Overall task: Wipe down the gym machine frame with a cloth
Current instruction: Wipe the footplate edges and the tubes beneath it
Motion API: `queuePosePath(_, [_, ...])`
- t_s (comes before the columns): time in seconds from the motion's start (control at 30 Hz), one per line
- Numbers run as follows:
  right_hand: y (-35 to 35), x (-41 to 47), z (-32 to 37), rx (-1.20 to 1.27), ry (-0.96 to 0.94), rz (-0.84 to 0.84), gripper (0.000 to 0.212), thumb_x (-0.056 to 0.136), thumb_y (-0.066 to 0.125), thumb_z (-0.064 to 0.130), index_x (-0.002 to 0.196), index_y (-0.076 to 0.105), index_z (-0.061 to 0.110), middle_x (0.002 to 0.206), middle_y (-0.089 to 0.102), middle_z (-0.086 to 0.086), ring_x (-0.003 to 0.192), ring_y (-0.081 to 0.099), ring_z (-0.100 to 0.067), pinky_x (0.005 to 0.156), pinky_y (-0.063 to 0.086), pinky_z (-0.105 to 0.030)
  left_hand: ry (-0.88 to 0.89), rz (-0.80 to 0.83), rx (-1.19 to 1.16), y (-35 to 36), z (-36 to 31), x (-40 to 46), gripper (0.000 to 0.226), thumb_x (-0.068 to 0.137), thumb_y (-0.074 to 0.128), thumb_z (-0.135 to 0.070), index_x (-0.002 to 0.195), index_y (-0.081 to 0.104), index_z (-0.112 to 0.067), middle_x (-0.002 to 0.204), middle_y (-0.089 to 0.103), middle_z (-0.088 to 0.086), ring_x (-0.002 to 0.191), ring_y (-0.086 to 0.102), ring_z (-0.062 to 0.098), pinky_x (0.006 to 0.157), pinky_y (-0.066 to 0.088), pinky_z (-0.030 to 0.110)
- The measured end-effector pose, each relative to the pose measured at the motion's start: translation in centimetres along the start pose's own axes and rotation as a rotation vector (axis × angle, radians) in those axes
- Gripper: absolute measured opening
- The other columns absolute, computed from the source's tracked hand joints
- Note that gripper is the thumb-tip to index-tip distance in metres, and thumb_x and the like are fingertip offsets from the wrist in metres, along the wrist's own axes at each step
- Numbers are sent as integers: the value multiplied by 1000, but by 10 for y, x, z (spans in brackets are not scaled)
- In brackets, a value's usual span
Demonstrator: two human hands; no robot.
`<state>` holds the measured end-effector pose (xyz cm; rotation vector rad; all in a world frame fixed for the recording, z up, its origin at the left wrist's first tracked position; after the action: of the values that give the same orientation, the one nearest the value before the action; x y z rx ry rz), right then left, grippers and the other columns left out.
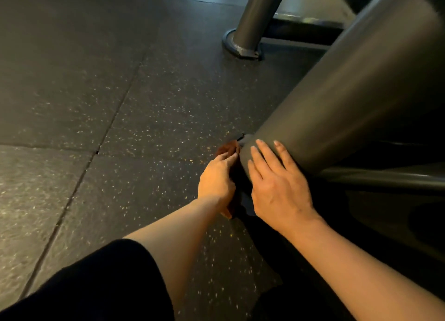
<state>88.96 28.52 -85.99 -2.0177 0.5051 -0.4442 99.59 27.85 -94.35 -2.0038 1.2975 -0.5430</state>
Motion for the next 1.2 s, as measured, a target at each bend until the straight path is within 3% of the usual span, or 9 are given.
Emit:
queuePosePath(0.13, [-7, 14, -13, -79, 64, -17, 61, 76, 53, 25, 130, 57, -4, 140, 50, -25, 136, 42, -36, 119, 6, -44, 80, -101, -219, -8, -6, 24, 68, 78, 52, 10, 138, 55, -23, 145, 49, -3, 136, 40, 13, 113, 32, 29])
queuePosePath(0.2, [-6, 22, -15, -142, 107, -17, 61, 79, 56, 26, 133, 55, -3, 142, 49, -24, 137, 41, -34, 119, 2, -45, 93, -115, -324, -14, -10, 44, 67, 76, 51, 14, 133, 60, -20, 140, 53, -3, 133, 44, 11, 113, 31, 23])
queuePosePath(0.37, [8, 28, -11, -275, 79, -74, 58, 83, 54, 35, 128, 59, 0, 132, 59, -17, 126, 53, -29, 115, 10, -47, -138, 284, -638, 27, 3, 89, 62, 74, 40, 12, 108, 74, -26, 121, 67, -11, 114, 61, 12, 100, 50, 40])
queuePosePath(0.53, [10, 27, -13, -267, 113, -196, 51, 85, 52, 35, 123, 64, 3, 126, 64, -12, 120, 58, -26, 112, 18, -43, -4, 368, -187, 26, -24, 107, 47, 92, 46, -11, 126, 62, -40, 138, 55, -13, 131, 44, 12, 112, 31, 41])
queuePosePath(0.63, [8, 28, -13, -272, 102, -218, 50, 85, 51, 35, 121, 64, 3, 124, 64, -11, 119, 58, -25, 111, 22, -42, 36, 421, -127, 30, -24, 114, 47, 91, 46, -10, 126, 62, -38, 138, 56, -10, 132, 43, 16, 111, 32, 45])
queuePosePath(0.83, [5, 28, -11, -239, 101, -241, 49, 82, 55, 36, 117, 67, 5, 122, 66, -11, 116, 60, -25, 107, 28, -42, -97, 271, -158, 7, -13, 87, 42, 88, 46, -9, 118, 70, -28, 116, 70, 4, 108, 62, 24, 90, 50, 33])
queuePosePath(0.97, [-3, 26, -9, -180, 113, -254, 50, 78, 59, 29, 119, 66, 1, 123, 65, -15, 120, 58, -30, 113, 22, -44, -281, 170, -194, -25, -16, 55, 23, 88, 49, -18, 98, 70, -13, 98, 69, 7, 85, 59, 23, 75, 45, 29])
queuePosePath(1.07, [-12, 22, -13, 14, 121, -237, 53, 70, 71, 21, 118, 65, -1, 122, 64, -16, 121, 56, -32, 114, 19, -43, -427, 81, -482, -38, -24, 32, 19, 79, 60, -21, 89, 74, -12, 91, 72, 7, 89, 67, 26, 80, 54, 33])
queuePosePath(1.2, [-55, -9, -41, 431, 290, -535, 40, 78, 61, 15, 116, 63, 2, 115, 63, -15, 110, 53, -29, 102, 35, -40, -302, -17, -916, -71, -75, 24, 32, 62, 62, -6, 84, 79, -22, 88, 76, 4, 89, 71, 22, 86, 57, 39])
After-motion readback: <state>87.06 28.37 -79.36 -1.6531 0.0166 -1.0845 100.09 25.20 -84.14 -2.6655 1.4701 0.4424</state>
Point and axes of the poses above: each hand's wrist, its own x-axis towards the middle knuckle, its own y-axis out of the palm, z = x × y, the point moved 8 cm from there along x, towards the middle knuckle
